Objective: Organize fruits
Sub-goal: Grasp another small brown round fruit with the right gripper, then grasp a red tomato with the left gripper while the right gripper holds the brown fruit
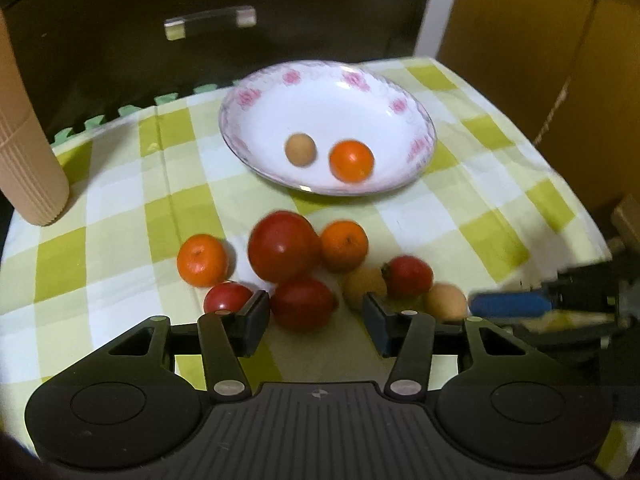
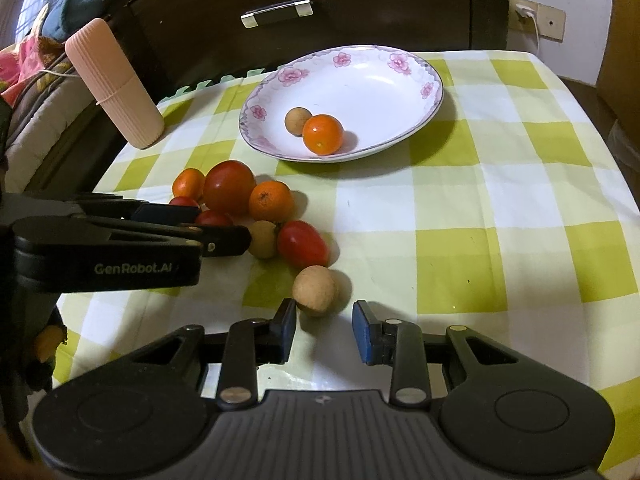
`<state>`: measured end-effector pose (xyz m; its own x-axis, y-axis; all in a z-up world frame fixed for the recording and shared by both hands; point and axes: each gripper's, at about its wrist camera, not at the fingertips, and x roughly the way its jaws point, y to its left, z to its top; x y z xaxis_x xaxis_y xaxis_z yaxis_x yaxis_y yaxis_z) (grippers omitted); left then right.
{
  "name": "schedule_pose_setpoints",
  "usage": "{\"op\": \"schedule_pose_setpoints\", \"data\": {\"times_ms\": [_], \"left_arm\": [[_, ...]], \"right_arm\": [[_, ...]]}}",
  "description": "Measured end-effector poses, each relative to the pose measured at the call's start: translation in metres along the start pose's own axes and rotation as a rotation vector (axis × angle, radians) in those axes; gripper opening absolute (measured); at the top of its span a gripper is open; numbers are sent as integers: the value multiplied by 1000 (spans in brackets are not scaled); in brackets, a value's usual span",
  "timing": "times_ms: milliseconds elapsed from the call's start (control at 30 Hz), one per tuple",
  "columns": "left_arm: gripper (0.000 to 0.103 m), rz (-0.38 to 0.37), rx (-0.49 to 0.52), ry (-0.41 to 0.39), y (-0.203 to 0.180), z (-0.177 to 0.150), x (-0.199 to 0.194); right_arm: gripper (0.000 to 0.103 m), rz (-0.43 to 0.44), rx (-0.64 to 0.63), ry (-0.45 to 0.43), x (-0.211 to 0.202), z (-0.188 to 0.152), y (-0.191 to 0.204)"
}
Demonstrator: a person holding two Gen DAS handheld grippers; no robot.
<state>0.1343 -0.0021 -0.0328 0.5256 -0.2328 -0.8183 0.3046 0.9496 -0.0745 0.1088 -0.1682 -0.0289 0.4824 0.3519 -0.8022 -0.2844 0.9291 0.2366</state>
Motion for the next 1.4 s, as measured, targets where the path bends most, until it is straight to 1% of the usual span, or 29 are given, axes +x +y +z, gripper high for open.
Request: {"op": "schedule_pose_setpoints", "data": {"times_ms": [67,133,200,367,467,567,700,800,867,900,967,1000,1200,1233,1300,1367,1400], "left_arm": [[59,-7,10,20,-2,-3,1],[58,-41,1,48,-2,-8,-1],[58,-54,7,58,-3,-12,-7],[59,-40,16,28,-4,-9,-13],[59,-23,32,35,-5,-6,-5],[58,-22,45,44,-8,-5,3],[58,-10,53,29,-10,-2,8],[53,4,49,31,-10,-2,8],[47,18,56,32,-11,-4,6],[46,22,54,33,-11,-5,5],[40,19,45,40,-10,-6,4],[38,15,38,46,-9,-7,2],[38,23,1,72,-5,-15,-6],[40,25,-4,71,-5,-15,-7],[41,34,-3,65,-6,-16,-8],[42,40,-6,57,-5,-14,-9],[42,39,-9,52,-5,-13,-8]], "right_arm": [[30,0,0,3,0,0,0],[30,1,1,5,1,1,1],[30,2,1,6,1,1,1],[30,5,13,11,-1,2,-2],[30,2,13,7,-4,0,-3],[30,-3,13,8,-6,-1,-4],[30,-10,15,14,-4,-3,-5],[30,-10,11,15,-4,-2,-5],[30,-9,11,16,-4,-2,-5],[30,-9,11,15,-4,-2,-5],[30,-8,10,15,-4,-2,-5],[30,-8,9,15,-4,-2,-5],[31,-9,10,17,-5,-1,-4],[31,-7,11,15,-5,0,-4],[33,0,8,10,-5,0,-3],[40,7,4,7,-6,1,-1],[41,8,-2,1,-6,2,2]]}}
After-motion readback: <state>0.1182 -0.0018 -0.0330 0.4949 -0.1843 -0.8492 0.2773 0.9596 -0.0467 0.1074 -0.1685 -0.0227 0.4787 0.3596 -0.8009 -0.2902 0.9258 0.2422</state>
